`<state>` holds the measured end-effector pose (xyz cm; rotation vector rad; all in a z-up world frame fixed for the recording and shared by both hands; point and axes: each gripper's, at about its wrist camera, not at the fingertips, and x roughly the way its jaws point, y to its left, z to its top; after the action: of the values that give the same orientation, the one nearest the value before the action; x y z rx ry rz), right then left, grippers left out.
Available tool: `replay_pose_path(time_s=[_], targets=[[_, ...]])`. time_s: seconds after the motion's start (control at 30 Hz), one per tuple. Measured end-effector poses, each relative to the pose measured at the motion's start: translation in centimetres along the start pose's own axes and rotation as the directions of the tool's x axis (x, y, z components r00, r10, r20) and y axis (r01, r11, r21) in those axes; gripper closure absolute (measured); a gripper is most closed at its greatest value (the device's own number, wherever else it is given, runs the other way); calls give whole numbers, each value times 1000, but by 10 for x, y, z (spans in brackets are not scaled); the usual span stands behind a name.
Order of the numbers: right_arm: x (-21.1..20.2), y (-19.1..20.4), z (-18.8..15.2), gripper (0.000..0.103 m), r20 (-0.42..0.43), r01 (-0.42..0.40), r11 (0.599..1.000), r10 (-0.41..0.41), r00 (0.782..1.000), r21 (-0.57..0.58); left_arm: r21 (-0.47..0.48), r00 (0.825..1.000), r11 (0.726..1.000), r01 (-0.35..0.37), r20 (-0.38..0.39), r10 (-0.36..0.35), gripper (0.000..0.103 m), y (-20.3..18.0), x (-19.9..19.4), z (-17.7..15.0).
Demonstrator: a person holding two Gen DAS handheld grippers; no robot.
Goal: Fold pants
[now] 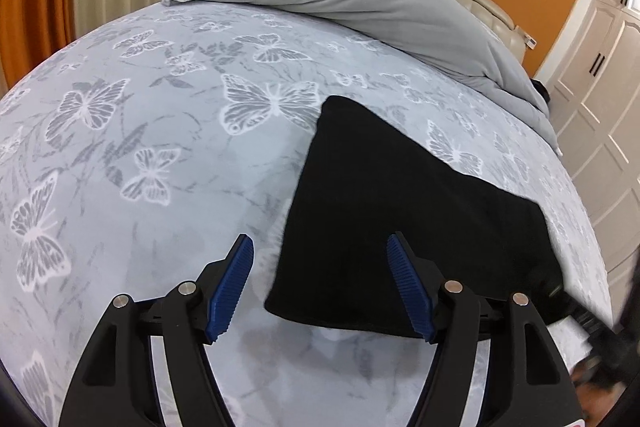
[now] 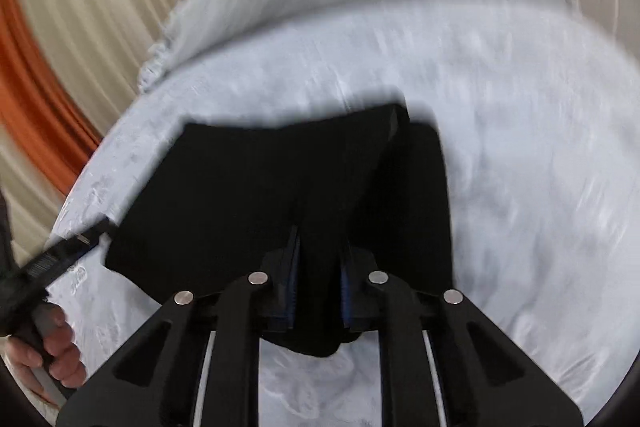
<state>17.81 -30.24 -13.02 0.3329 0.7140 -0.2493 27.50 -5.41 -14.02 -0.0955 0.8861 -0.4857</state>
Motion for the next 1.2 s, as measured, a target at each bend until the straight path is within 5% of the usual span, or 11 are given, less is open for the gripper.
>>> replay_pose_path(time_s=[0.07,0.13,0.23,0.37,0.43,0.5,0.6,0.7,0.83,0.97,1.2], targets=[[2,-5,1,88,11,63,997,-63,998,-44,14,1000,1000,1,7,-1,36,-3,-2,-1],[38,-35,-18,81,-111,124,992,-121,986,16,36,1000,999,-10,9,9,32,-6,0,-3],[34,-62,-22,78,-87,61,982,-46,995,180,60,999,997,-40,-4,41,32,-7,8,-8],[-12,-27,0,75,58,17,992,-24,998,127,45,999,998,-38,-22,39,32,-5,15,-9],[-1,-20,-4,77,13,-15,995,14,1000,96,57,999,997,-50,-18,51,32,-7,16,-11],[37,-29,-20,80,-122,62,995,-52,991,81,83,997,994,-68,-14,70,32,-9,19,-14],[32,-38,-17,84,-100,49,984,-32,994,170,135,995,986,-102,8,102,31,-14,18,-17],[4,-15,-8,80,-5,18,994,-18,1000,107,183,990,973,-138,60,129,32,-22,11,-18],[46,-21,-32,80,-156,117,992,-109,982,42,214,990,968,-133,73,120,32,-29,6,-20],[3,-10,-16,78,-53,91,994,-87,995,68,225,992,968,-115,83,99,32,-33,-11,-22],[-88,-2,-42,36,110,225,973,-229,967,45,186,989,977,-107,118,86,21,-23,-63,-42]])
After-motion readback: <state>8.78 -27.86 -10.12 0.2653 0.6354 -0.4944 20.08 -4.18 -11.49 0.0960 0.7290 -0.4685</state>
